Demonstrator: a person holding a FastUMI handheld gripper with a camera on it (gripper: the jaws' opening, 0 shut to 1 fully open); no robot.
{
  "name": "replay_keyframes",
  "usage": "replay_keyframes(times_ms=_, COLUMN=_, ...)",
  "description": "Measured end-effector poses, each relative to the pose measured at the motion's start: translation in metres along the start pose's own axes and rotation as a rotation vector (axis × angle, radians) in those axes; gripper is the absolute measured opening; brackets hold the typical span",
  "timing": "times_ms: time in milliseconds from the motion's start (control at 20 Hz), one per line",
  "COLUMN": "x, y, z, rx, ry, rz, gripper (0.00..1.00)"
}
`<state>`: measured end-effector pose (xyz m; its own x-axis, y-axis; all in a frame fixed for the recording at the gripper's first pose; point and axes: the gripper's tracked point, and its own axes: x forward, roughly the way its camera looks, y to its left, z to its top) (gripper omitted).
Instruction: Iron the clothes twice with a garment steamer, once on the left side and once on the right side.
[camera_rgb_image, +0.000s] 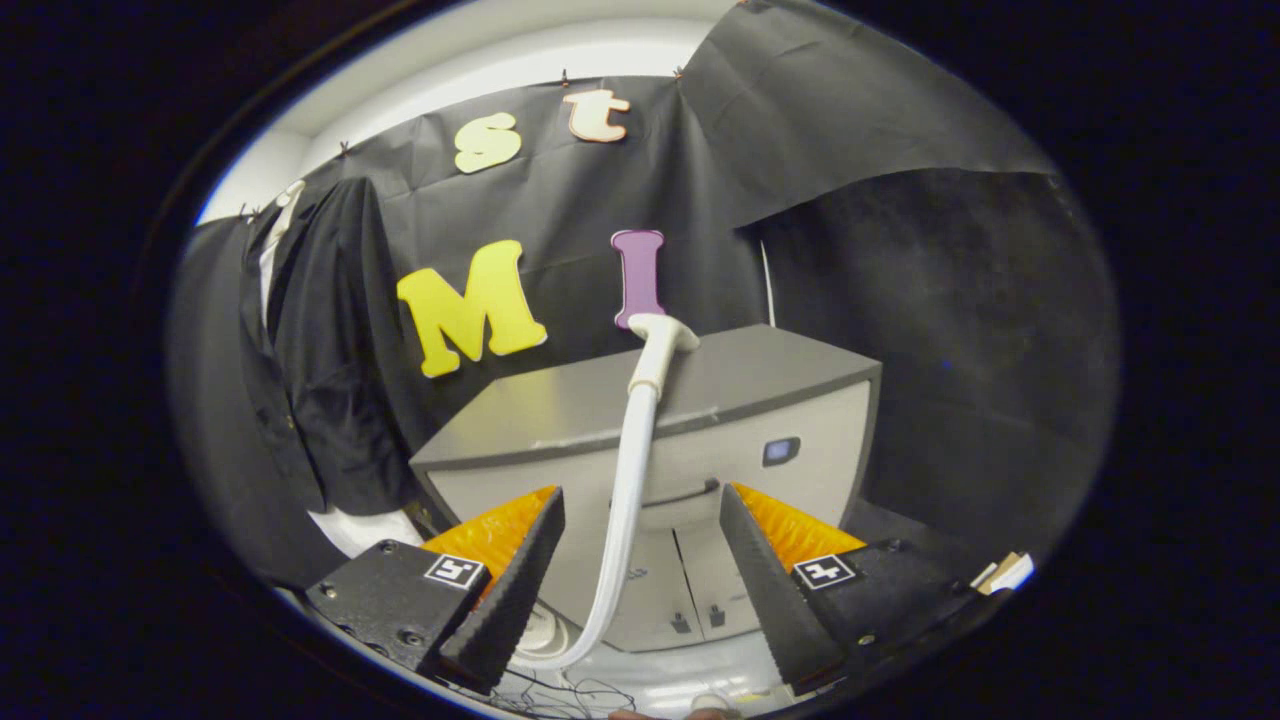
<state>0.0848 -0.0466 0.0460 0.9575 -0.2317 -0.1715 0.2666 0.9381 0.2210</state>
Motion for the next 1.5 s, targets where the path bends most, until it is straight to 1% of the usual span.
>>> replay_keyframes(times_ms=100, x=0.029, y=-0.003, z=0.029, rx=-0.009, ry=-0.014, rz=0.024, gripper=0.98)
replay_keyframes(times_ms=150, x=0.044, y=-0.006, z=0.043, rx=-0.015, ry=-0.015, rz=0.02, gripper=0.97)
replay_keyframes(times_ms=200, x=0.061, y=-0.01, z=0.052, rx=-0.019, ry=0.0, rz=0.014, gripper=0.96)
replay_keyframes(times_ms=400, x=0.123, y=-0.002, z=0.079, rx=0.014, ry=0.091, rz=0.056, gripper=0.93)
replay_keyframes(times_ms=450, x=0.135, y=-0.003, z=0.077, rx=0.011, ry=0.12, rz=0.063, gripper=0.93)
replay_keyframes(times_ms=550, x=0.159, y=-0.007, z=0.071, rx=0.002, ry=0.19, rz=0.042, gripper=0.93)
replay_keyframes(times_ms=650, x=0.179, y=-0.005, z=0.073, rx=0.032, ry=0.233, rz=0.051, gripper=0.93)
replay_keyframes(times_ms=700, x=0.188, y=-0.004, z=0.075, rx=0.044, ry=0.252, rz=0.055, gripper=0.91)
replay_keyframes(times_ms=750, x=0.2, y=-0.008, z=0.073, rx=0.048, ry=0.276, rz=0.04, gripper=0.91)
replay_keyframes(times_ms=800, x=0.211, y=-0.014, z=0.069, rx=0.056, ry=0.308, rz=0.01, gripper=0.88)
replay_keyframes(times_ms=900, x=0.226, y=-0.014, z=0.055, rx=0.075, ry=0.375, rz=-0.009, gripper=0.83)
replay_keyframes(times_ms=950, x=0.23, y=-0.015, z=0.059, rx=0.065, ry=0.36, rz=-0.015, gripper=0.83)
replay_keyframes(times_ms=1000, x=0.234, y=-0.018, z=0.055, rx=0.05, ry=0.376, rz=-0.026, gripper=0.82)
replay_keyframes(times_ms=1050, x=0.237, y=-0.017, z=0.058, rx=0.037, ry=0.366, rz=-0.043, gripper=0.78)
replay_keyframes(times_ms=1100, x=0.238, y=-0.021, z=0.055, rx=0.023, ry=0.382, rz=-0.074, gripper=0.7)
replay_keyframes(times_ms=1250, x=0.241, y=-0.018, z=0.056, rx=0.03, ry=0.38, rz=-0.105, gripper=0.45)
replay_keyframes(times_ms=1400, x=0.237, y=-0.015, z=0.06, rx=0.05, ry=0.375, rz=-0.097, gripper=0.39)
replay_keyframes(times_ms=1500, x=0.23, y=-0.016, z=0.065, rx=0.015, ry=0.332, rz=-0.144, gripper=0.36)
